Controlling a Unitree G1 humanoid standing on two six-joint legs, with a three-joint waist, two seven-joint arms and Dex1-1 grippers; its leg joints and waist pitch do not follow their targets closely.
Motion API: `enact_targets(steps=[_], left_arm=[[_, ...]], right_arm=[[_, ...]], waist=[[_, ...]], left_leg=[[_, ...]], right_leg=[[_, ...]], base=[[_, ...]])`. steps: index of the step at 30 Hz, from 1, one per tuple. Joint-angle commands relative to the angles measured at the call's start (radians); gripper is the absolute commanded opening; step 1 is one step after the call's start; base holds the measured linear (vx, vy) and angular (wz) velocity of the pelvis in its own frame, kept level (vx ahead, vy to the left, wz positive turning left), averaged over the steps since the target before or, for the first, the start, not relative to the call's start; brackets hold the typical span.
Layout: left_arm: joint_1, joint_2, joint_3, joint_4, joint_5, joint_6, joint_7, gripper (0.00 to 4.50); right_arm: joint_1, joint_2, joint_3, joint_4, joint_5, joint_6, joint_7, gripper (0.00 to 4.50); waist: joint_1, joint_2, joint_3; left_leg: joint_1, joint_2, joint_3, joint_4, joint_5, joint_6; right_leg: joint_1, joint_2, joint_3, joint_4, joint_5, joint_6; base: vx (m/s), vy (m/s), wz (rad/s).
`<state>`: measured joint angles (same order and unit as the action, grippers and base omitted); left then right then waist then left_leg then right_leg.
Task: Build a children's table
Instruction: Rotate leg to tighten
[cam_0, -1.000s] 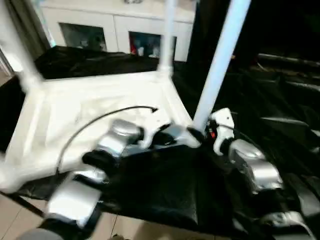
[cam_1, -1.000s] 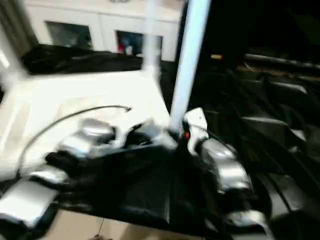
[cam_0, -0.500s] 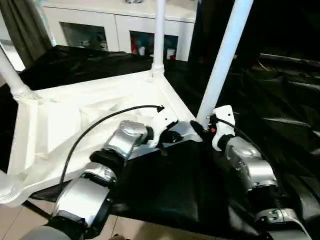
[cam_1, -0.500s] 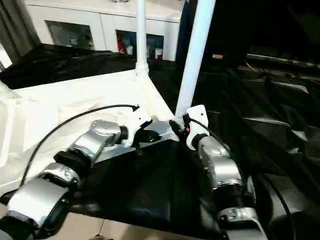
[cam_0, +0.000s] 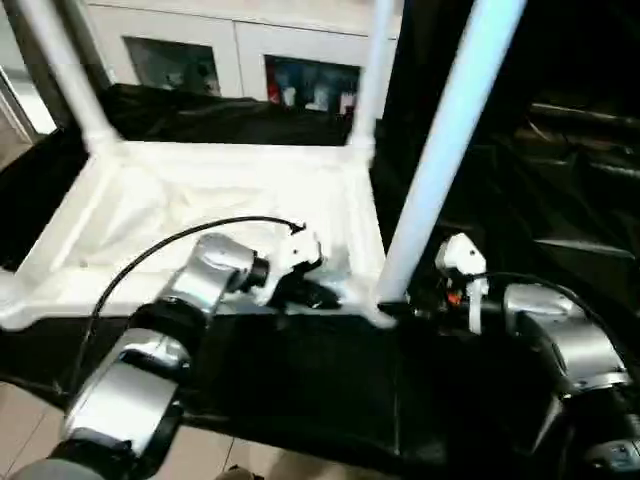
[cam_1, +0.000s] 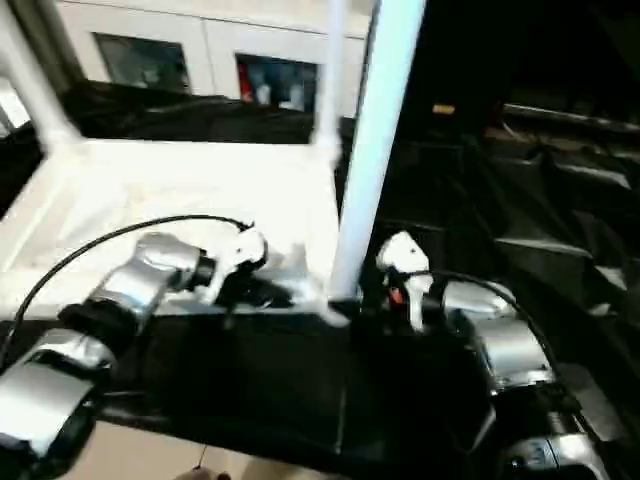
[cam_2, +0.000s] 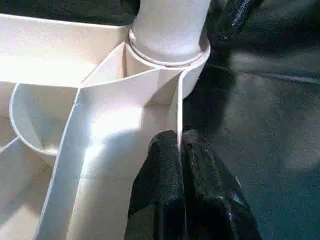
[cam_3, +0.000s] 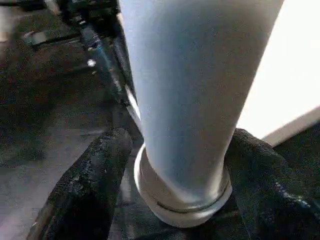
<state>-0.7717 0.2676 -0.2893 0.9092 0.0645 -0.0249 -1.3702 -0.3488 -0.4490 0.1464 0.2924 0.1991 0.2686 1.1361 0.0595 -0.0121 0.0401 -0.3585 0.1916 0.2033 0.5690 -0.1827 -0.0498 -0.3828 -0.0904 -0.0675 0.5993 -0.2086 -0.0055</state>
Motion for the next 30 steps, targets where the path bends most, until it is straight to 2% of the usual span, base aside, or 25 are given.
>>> enact_targets(steps=[1, 3, 6, 8, 14, 20, 21, 23, 25, 26, 27, 28, 30], left_arm=[[0.021, -0.002, -0.027, -0.008, 0.008, 0.014, -0.032, 0.0], [0.026, 0.008, -0.028, -0.019, 0.004, 0.02, -0.058, 0.0], [0.031, 0.014, -0.031, -0.032, -0.002, 0.025, -0.075, 0.0], [0.033, 0.016, -0.03, -0.038, -0.002, 0.024, -0.076, 0.0], [0.035, 0.016, -0.028, -0.05, -0.004, 0.031, -0.071, 0.0], [0.035, 0.009, -0.022, -0.051, -0.002, 0.028, -0.047, 0.0], [0.031, 0.003, -0.018, -0.041, 0.004, 0.026, -0.015, 0.0], [0.019, -0.011, -0.009, -0.019, 0.018, 0.025, 0.059, 0.0], [-0.004, -0.041, 0.01, 0.019, 0.032, 0.032, 0.184, 0.0], [-0.024, -0.073, 0.031, 0.05, 0.037, 0.043, 0.297, 0.0], [-0.03, -0.083, 0.038, 0.059, 0.037, 0.048, 0.331, 0.0], [-0.043, -0.112, 0.053, 0.076, 0.033, 0.065, 0.397, 0.0], [-0.05, -0.131, 0.06, 0.085, 0.03, 0.076, 0.431, 0.0]], right_arm=[[0.005, -0.001, 0.052, -0.014, 0.006, 0.004, 0.064, 3.12], [0.001, -0.008, 0.054, -0.014, 0.011, 0.007, 0.078, 3.12], [-0.001, -0.012, 0.063, -0.011, 0.008, 0.009, 0.084, 2.79], [-0.001, -0.013, 0.07, -0.012, 0.005, 0.011, 0.089, 2.74], [0.005, -0.003, 0.073, -0.014, 0.005, 0.015, 0.087, 2.18], [0.03, 0.013, 0.073, -0.034, 0.018, 0.022, 0.071, 2.07], [0.035, 0.025, 0.067, -0.03, 0.014, 0.011, 0.049, 2.07], [0.033, 0.052, 0.05, -0.005, -0.002, 0.004, -0.019, 2.06], [0.007, 0.109, 0.011, 0.071, -0.049, -0.023, -0.187, 2.05], [-0.018, 0.16, -0.03, 0.138, -0.072, -0.034, -0.335, 2.05], [-0.025, 0.176, -0.044, 0.156, -0.074, -0.033, -0.377, 2.04], [-0.042, 0.218, -0.08, 0.193, -0.071, -0.022, -0.477, 2.03], [-0.052, 0.244, -0.102, 0.213, -0.067, -0.012, -0.537, 2.0]], waist=[[0.006, -0.002, -0.049], [0.007, -0.002, -0.051], [0.008, -0.003, -0.052], [0.009, -0.003, -0.052], [0.009, -0.002, -0.051], [0.009, -0.002, -0.053], [0.009, -0.004, -0.053], [0.008, -0.003, -0.05], [0.001, -0.006, -0.043], [-0.004, -0.004, -0.041], [-0.01, -0.005, -0.039], [-0.019, -0.003, -0.041], [-0.024, -0.005, -0.041]], left_leg=[[0.01, 0.054, -0.02, -0.061, -0.21, 0.058], [0.009, 0.054, -0.02, -0.06, -0.188, 0.062], [0.008, 0.052, -0.019, -0.057, -0.173, 0.068], [0.009, 0.052, -0.019, -0.057, -0.169, 0.07], [0.009, 0.052, -0.02, -0.058, -0.181, 0.062], [0.009, 0.052, -0.019, -0.057, -0.179, 0.064], [0.008, 0.051, -0.019, -0.056, -0.174, 0.065], [0.009, 0.051, -0.02, -0.058, -0.192, 0.059], [0.012, 0.049, -0.022, -0.063, -0.244, 0.035], [0.018, 0.047, -0.026, -0.066, -0.299, 0.005], [0.017, 0.045, -0.028, -0.067, -0.314, -0.01], [0.016, 0.044, -0.037, -0.071, -0.34, -0.034], [0.016, 0.045, -0.038, -0.074, -0.342, -0.035]], right_leg=[[0.041, -0.065, 0.046, -0.066, -0.108, -0.274], [0.043, -0.065, 0.047, -0.061, -0.065, -0.282], [0.043, -0.065, 0.046, -0.059, -0.041, -0.287], [0.043, -0.065, 0.046, -0.059, -0.039, -0.288], [0.043, -0.064, 0.045, -0.061, -0.066, -0.282], [0.043, -0.064, 0.046, -0.06, -0.057, -0.283], [0.044, -0.064, 0.045, -0.059, -0.054, -0.283], [0.041, -0.065, 0.046, -0.064, -0.085, -0.277], [0.034, -0.067, 0.047, -0.074, -0.186, -0.258], [0.029, -0.071, 0.046, -0.085, -0.3, -0.234], [0.027, -0.07, 0.045, -0.089, -0.35, -0.217], [0.027, -0.071, 0.044, -0.094, -0.428, -0.178], [0.028, -0.068, 0.043, -0.097, -0.419, -0.167]], base=[[0.0, 0.0, 0.0], [0.0, 0.0, 0.0], [0.0, 0.0, 0.0], [0.0, 0.0, 0.0], [0.0, 0.0, 0.0], [0.0, 0.0, 0.0], [0.0, 0.0, 0.0], [0.0, 0.0, 0.0], [0.0, 0.0, 0.0], [0.0, 0.0, 0.0], [-0.06, 0.011, -0.07], [-0.06, 0.011, -0.07], [-0.028, 0.012, -0.05]])
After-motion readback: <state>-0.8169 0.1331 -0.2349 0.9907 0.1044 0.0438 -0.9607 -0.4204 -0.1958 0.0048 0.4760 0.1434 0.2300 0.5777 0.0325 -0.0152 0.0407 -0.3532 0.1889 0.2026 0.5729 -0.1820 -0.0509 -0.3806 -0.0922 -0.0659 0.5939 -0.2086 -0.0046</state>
